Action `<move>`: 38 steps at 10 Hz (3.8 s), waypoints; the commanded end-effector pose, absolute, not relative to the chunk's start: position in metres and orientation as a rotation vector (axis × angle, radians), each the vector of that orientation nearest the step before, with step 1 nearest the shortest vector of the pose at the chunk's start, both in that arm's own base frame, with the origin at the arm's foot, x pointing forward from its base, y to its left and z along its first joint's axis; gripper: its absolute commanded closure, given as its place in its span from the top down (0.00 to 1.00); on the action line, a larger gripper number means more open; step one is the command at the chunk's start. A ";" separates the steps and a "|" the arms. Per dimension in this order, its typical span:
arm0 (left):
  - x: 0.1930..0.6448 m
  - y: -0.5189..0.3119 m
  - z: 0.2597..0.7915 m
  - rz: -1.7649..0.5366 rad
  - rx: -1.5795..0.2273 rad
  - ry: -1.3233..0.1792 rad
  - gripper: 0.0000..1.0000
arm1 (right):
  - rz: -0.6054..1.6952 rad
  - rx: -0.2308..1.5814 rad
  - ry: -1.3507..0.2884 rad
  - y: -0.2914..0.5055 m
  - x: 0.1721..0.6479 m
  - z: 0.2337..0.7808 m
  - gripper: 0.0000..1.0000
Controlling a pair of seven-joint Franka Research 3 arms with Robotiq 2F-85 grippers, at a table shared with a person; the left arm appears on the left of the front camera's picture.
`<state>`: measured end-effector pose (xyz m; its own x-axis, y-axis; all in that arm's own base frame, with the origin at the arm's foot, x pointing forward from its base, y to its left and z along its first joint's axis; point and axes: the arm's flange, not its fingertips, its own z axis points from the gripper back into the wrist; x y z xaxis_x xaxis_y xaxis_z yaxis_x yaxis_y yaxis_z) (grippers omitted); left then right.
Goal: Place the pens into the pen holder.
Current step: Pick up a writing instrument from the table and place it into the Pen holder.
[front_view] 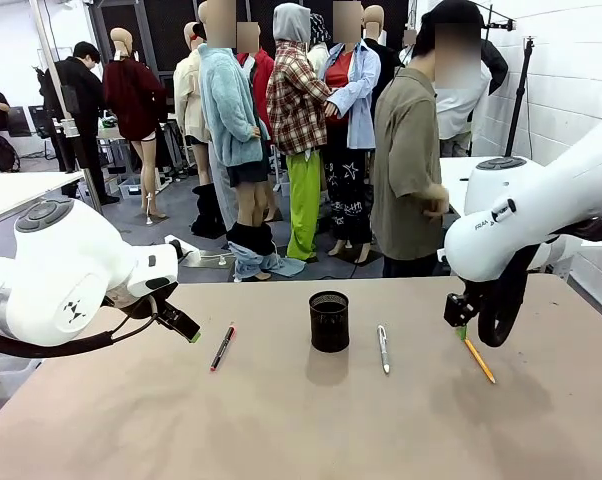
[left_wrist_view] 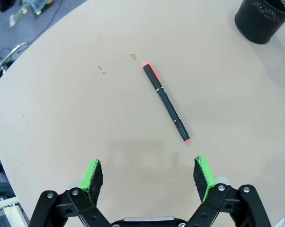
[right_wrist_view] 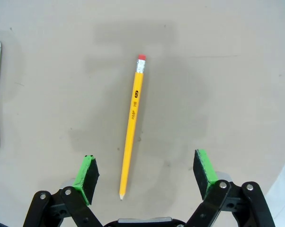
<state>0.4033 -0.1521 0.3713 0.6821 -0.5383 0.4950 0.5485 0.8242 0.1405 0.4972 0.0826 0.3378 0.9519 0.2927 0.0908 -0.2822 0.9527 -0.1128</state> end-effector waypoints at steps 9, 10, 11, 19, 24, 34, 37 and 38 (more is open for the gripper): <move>0.403 -0.151 0.372 -0.607 -0.021 -0.549 1.00 | 0.314 -0.020 -0.059 0.081 0.516 0.305 0.58; 0.403 -0.151 0.372 -0.607 -0.021 -0.549 1.00 | 0.315 -0.021 -0.055 0.082 0.516 0.305 0.43; 0.403 -0.151 0.372 -0.607 -0.021 -0.549 1.00 | 0.316 -0.037 -0.052 0.084 0.516 0.304 0.24; 0.403 -0.151 0.372 -0.607 -0.021 -0.549 1.00 | 0.374 0.037 -0.025 0.086 0.513 0.310 0.00; 0.403 -0.151 0.372 -0.607 -0.021 -0.549 1.00 | 0.656 0.274 -0.330 0.071 0.467 0.388 0.00; 0.403 -0.151 0.372 -0.607 -0.021 -0.549 1.00 | 1.095 0.760 -0.918 0.125 0.444 0.425 0.00; 0.403 -0.151 0.372 -0.607 -0.021 -0.549 1.00 | 1.377 0.952 -1.036 0.143 0.445 0.428 0.00; 0.403 -0.151 0.372 -0.607 -0.021 -0.549 1.00 | 1.419 1.014 -1.032 0.152 0.455 0.428 0.00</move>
<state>0.4033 -0.1525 0.3712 0.6815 -0.5392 0.4947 0.5492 0.8237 0.1411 0.4347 0.1526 0.4362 -0.0514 0.3201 0.9460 -0.9983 0.0083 -0.0571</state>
